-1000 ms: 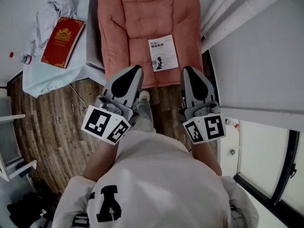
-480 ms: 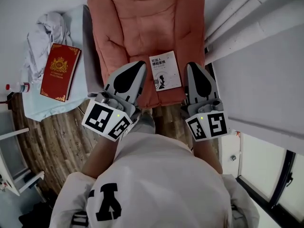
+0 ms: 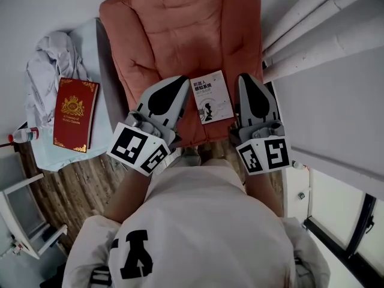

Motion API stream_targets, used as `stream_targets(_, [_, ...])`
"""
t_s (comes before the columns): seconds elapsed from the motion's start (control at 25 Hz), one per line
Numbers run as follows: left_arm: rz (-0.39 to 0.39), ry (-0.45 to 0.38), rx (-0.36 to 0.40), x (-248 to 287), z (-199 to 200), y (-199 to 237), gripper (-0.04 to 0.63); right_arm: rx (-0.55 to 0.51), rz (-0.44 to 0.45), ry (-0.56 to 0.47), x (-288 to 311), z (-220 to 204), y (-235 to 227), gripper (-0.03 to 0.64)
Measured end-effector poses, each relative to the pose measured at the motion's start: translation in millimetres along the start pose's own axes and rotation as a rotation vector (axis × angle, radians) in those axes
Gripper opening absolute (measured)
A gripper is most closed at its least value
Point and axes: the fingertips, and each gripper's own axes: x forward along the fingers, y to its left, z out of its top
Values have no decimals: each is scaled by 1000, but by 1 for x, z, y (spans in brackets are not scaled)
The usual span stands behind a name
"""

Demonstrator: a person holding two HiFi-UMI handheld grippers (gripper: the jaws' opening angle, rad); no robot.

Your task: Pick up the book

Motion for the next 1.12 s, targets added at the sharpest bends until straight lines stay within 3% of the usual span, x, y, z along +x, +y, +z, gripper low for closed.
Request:
stream_targets(0.24, [7,25,-36,9,-14,6,5,5,-10,43,3,-14,-11,35])
stream_targets(0.6, [79,29,-63,13,-27,6,5,-15,28,83,3,-21,-30,35])
stream_targets(1.12, [171,107,-135,37,-83,26,6,20,40,223,7,-86,-59,35])
